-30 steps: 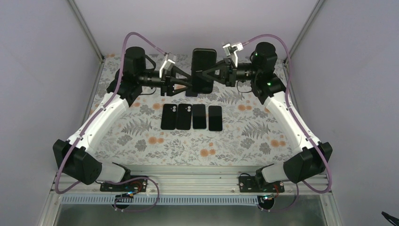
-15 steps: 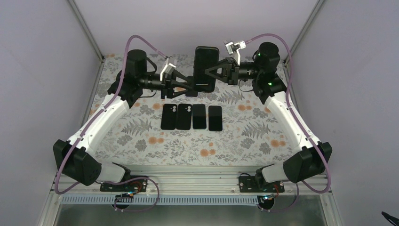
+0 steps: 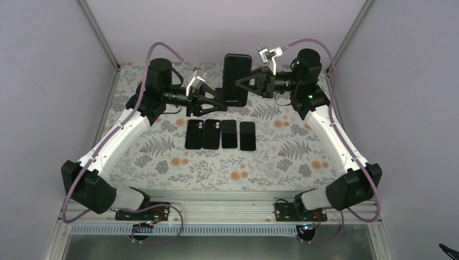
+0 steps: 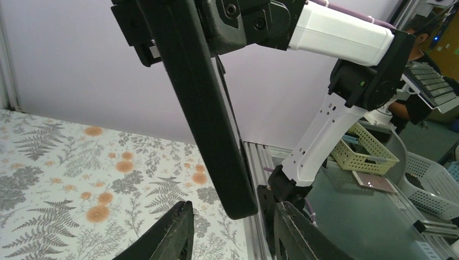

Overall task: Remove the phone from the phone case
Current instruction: Remove the phone case from the phone.

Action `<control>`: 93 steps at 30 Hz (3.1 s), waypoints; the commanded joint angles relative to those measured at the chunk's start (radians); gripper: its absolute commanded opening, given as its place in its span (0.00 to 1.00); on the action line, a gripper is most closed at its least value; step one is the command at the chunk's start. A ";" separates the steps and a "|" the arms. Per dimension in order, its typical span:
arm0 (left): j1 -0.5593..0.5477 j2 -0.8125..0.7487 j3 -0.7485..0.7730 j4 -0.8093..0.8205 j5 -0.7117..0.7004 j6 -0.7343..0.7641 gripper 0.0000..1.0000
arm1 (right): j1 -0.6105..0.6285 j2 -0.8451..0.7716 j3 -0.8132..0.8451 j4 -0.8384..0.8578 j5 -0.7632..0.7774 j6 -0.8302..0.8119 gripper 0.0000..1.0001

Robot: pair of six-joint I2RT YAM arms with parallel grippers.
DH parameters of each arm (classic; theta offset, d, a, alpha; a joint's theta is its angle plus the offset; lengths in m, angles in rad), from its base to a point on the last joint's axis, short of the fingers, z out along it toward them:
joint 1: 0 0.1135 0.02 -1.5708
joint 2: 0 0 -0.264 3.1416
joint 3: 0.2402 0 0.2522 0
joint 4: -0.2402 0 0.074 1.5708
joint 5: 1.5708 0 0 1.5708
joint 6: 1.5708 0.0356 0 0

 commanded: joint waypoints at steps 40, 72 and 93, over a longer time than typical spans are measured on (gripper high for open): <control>0.003 0.037 0.028 -0.016 -0.293 0.019 0.09 | 0.039 -0.053 -0.060 0.279 -0.177 0.185 0.04; 0.030 0.056 0.062 0.024 -0.273 -0.062 0.20 | 0.066 -0.048 -0.047 0.131 -0.176 0.040 0.04; 0.055 0.067 0.174 0.035 -0.273 -0.093 0.34 | 0.109 -0.041 -0.118 0.087 -0.158 -0.012 0.04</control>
